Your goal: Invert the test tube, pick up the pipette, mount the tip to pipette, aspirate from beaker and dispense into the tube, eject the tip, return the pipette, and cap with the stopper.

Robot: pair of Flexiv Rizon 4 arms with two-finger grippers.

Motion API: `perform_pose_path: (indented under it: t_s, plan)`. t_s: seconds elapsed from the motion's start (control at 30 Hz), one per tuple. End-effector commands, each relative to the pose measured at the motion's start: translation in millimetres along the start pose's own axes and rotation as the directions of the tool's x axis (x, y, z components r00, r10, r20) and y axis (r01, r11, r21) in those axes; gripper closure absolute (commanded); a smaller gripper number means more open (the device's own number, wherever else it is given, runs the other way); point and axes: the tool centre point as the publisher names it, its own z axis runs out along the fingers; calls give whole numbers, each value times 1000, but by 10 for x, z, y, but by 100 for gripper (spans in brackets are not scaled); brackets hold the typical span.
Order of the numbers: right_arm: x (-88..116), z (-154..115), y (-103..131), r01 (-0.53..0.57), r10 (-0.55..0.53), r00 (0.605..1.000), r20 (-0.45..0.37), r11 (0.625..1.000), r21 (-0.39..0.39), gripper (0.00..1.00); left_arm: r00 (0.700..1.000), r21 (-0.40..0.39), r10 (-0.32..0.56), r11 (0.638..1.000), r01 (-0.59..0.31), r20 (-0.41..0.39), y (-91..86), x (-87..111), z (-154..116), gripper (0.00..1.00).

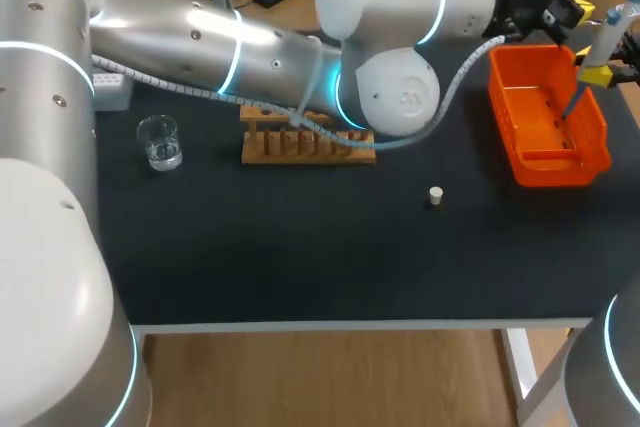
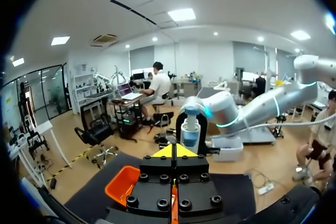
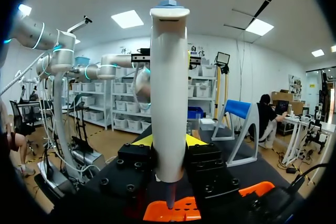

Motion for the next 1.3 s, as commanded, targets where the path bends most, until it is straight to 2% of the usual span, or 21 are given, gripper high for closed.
perform_pose_path:
  t_s: [0.03,0.17,0.2,0.23,0.27,0.3,0.5,0.7,1.07,1.3]
  plan:
    - [2,-6,10,-1,1,1000,-1,1000,3,100,1000,-75,11,997,-10,5,-159,-20,-106,100]
    - [2,-6,10,-1,1,1000,-1,1000,3,100,1000,-97,19,995,-19,1,-245,-50,-170,100]
    - [2,-6,10,-1,1,1000,-1,1000,3,100,1000,-102,24,995,-24,0,-263,-54,-184,85]
    - [2,-6,10,-1,1,1000,-1,1000,3,100,1000,-106,26,994,-26,-2,-279,-60,-196,58]
    - [2,-6,10,-1,1,1000,-1,1000,3,100,1000,-110,28,994,-28,-4,-294,-63,-206,21]
    - [2,-6,10,-1,1,1000,-1,1000,3,100,1000,-113,31,993,-32,-4,-311,-65,-219,0]
    - [2,-6,10,-1,1,1000,-1,1000,3,100,999,-139,37,989,-41,-32,-366,-73,-260,0]
    - [2,-6,10,-1,1,1000,-1,1000,3,100,997,-184,34,982,-47,-75,-341,-81,-309,0]
    - [2,-6,10,-1,1,1000,-1,1000,3,100,980,-179,89,976,-121,-178,-310,-148,-601,0]
    - [2,-6,10,-1,1,1000,-1,1000,3,100,968,-192,65,975,-113,-241,-220,-185,-759,0]
